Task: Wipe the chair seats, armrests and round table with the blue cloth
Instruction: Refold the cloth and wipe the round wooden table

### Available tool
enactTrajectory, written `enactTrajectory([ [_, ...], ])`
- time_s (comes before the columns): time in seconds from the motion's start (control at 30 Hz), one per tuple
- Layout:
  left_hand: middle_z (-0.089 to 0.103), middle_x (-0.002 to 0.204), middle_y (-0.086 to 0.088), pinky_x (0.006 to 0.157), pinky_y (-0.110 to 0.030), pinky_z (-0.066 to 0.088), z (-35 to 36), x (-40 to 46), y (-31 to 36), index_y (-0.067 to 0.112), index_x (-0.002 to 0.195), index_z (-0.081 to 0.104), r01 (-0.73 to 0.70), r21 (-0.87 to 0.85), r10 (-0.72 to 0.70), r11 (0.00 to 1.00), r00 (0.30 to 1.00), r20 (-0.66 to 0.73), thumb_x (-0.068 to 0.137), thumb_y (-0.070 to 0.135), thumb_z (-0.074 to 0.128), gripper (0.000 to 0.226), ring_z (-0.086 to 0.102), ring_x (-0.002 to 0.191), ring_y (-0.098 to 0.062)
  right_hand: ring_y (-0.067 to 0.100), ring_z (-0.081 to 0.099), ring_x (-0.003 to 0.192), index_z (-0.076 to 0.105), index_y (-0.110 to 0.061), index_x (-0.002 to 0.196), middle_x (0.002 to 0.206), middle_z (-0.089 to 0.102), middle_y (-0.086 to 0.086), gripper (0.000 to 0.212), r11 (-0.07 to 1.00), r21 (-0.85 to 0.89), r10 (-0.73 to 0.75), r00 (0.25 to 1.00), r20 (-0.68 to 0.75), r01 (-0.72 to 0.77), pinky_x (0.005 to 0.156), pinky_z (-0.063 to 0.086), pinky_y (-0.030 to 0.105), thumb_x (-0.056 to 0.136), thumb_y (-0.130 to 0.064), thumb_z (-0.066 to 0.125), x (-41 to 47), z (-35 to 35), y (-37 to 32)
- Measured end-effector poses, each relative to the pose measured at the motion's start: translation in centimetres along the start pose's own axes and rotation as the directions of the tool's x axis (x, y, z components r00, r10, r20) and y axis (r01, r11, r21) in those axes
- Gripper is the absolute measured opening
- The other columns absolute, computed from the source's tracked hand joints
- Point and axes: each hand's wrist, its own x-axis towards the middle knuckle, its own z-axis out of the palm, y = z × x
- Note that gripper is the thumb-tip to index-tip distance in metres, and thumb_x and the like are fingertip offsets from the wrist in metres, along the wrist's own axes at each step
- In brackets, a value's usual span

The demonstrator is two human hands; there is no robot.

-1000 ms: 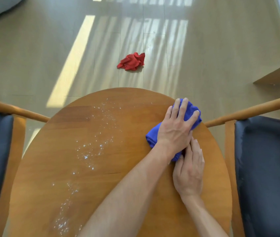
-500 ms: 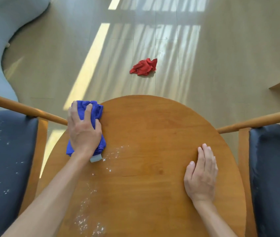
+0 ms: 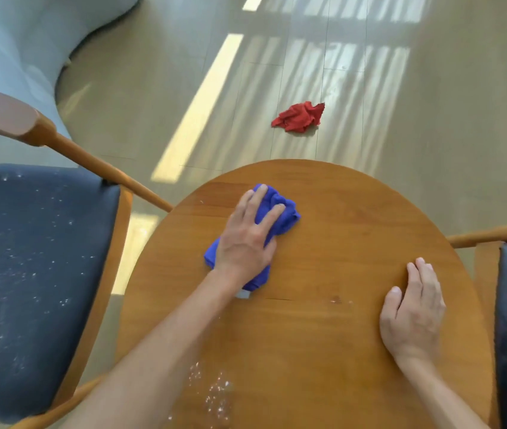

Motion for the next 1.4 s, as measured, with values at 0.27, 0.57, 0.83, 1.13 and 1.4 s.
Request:
enactTrajectory([
  [0.27, 0.030, 0.152, -0.014, 0.113, -0.045, 0.027, -4.9, -5.6, -9.0, 0.013, 0.131, 0.054, 0.520, -0.024, -0.514, 0.854, 0.836, -0.195, 0.084, 0.006, 0.063, 0.048, 0.027, 0.137, -0.036, 0.038, 0.036, 0.136, 0.046, 0.009, 0.131, 0.143, 0.043, 0.023, 0.054, 1.000, -0.005, 0.014, 1.000, 0.002, -0.014, 0.110, 0.030, 0.055, 0.090, -0.020, 0.029, -0.3, 0.0, -0.6],
  [0.57, 0.042, 0.147, -0.019, 0.103, -0.045, 0.043, 2.9, -6.6, 10.2, 0.018, 0.128, 0.062, 0.098, -0.009, -0.098, 0.995, 0.995, -0.021, 0.073, 0.019, 0.068, 0.055, 0.041, 0.134, -0.039, 0.035, 0.031, 0.140, 0.045, 0.008, 0.135, 0.147, 0.039, 0.020, 0.055, 0.998, 0.058, 0.024, 0.999, 0.048, -0.027, 0.114, 0.025, 0.053, 0.090, -0.021, 0.028, -0.1, -0.3, -0.2],
  [0.83, 0.040, 0.147, -0.020, 0.108, -0.051, 0.037, -2.9, -9.7, -3.8, 0.009, 0.126, 0.062, 0.129, 0.046, -0.127, 0.991, 0.991, -0.046, 0.072, -0.001, 0.073, 0.055, 0.037, 0.135, -0.041, 0.030, 0.027, 0.143, 0.042, 0.005, 0.138, 0.151, 0.035, 0.017, 0.053, 0.997, 0.077, 0.019, 0.996, 0.088, -0.026, 0.118, 0.019, 0.048, 0.090, -0.016, 0.033, -0.2, -0.6, -0.7],
  [1.13, 0.035, 0.149, -0.021, 0.108, -0.052, 0.036, -1.0, -14.0, 1.4, 0.008, 0.127, 0.060, 0.398, 0.020, -0.386, 0.917, 0.900, -0.201, 0.080, 0.000, 0.064, 0.048, 0.032, 0.136, -0.043, 0.031, 0.026, 0.143, 0.042, 0.007, 0.138, 0.151, 0.035, 0.017, 0.054, 0.994, 0.107, 0.019, 0.997, 0.080, -0.027, 0.118, 0.017, 0.047, 0.091, -0.018, 0.036, 0.0, -1.0, -0.4],
  [1.4, 0.051, 0.139, -0.017, 0.094, -0.043, 0.049, 2.4, -15.5, 12.1, 0.017, 0.116, 0.070, -0.169, -0.125, 0.182, 0.978, 0.978, 0.098, 0.069, 0.006, 0.062, 0.049, 0.049, 0.128, -0.037, 0.035, 0.029, 0.141, 0.044, 0.009, 0.136, 0.149, 0.036, 0.020, 0.053, 0.995, 0.097, -0.012, 0.998, 0.063, 0.006, 0.116, 0.020, 0.048, 0.090, -0.016, 0.035, 0.0, -1.2, 0.0],
])
